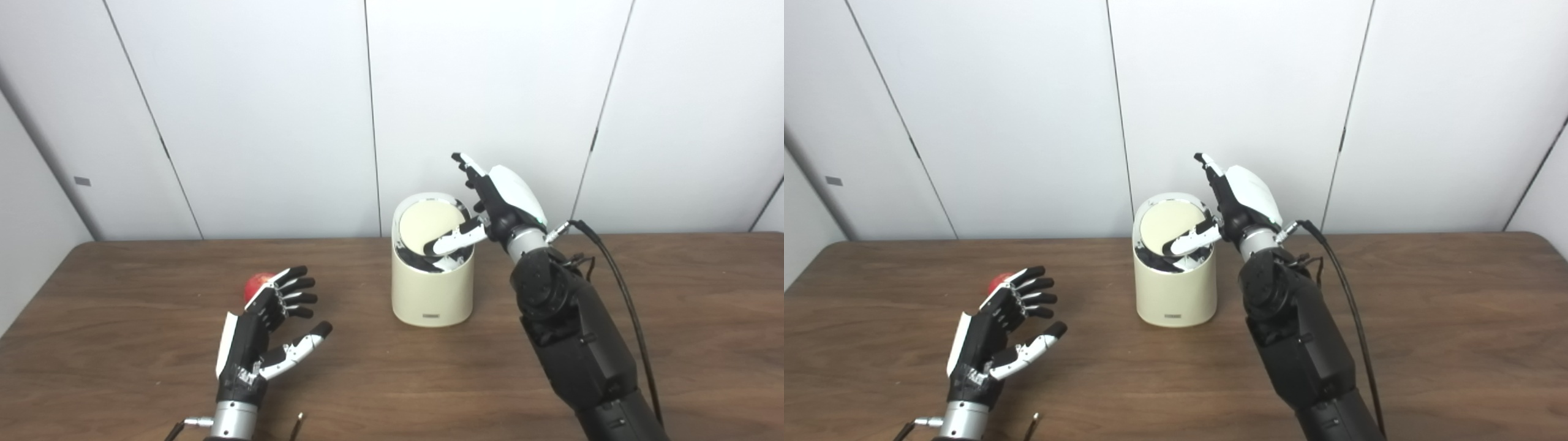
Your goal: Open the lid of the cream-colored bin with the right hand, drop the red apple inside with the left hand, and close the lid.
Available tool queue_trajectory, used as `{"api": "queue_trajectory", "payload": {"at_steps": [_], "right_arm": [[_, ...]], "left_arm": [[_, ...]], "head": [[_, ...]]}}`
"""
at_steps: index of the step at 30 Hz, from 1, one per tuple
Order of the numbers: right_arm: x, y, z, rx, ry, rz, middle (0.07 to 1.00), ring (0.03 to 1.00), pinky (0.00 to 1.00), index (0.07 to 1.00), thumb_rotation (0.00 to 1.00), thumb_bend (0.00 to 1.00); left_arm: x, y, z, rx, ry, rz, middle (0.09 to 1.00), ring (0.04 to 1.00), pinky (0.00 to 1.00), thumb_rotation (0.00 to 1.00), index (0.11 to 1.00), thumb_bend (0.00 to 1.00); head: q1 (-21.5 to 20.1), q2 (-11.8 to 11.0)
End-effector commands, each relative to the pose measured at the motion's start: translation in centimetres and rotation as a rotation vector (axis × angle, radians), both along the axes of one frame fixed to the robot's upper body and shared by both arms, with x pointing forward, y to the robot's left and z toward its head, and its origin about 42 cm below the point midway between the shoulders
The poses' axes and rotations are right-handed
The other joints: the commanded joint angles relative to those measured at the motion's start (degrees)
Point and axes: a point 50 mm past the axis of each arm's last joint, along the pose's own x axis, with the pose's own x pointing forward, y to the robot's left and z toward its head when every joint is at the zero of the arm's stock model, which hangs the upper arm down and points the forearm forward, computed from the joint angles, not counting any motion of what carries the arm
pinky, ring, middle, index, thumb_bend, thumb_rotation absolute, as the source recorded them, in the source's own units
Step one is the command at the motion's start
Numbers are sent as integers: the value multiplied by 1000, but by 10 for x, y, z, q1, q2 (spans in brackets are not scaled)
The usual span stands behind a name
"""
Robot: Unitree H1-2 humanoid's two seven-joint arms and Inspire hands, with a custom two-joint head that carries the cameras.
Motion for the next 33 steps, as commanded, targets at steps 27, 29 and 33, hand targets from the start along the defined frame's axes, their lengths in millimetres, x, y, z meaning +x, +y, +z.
{"api": "queue_trajectory", "payload": {"at_steps": [27, 29, 33], "right_arm": [[-82, -110, -48, 286, -100, 54, 880, 811, 680, 898, 302, 791], [-90, -113, -57, 300, -102, 74, 882, 807, 661, 897, 316, 813], [-104, -121, -71, 329, -115, 97, 884, 822, 705, 895, 229, 807]], "left_arm": [[-11, -4, -12, -19, 42, 17, 744, 674, 580, 32, 797, 616], [-12, -4, -9, -17, 38, 28, 745, 679, 574, 6, 792, 605], [-10, -4, 1, 20, -17, 77, 729, 659, 578, 0, 783, 616]], "head": [[14, 5], [29, 3], [66, -2]]}}
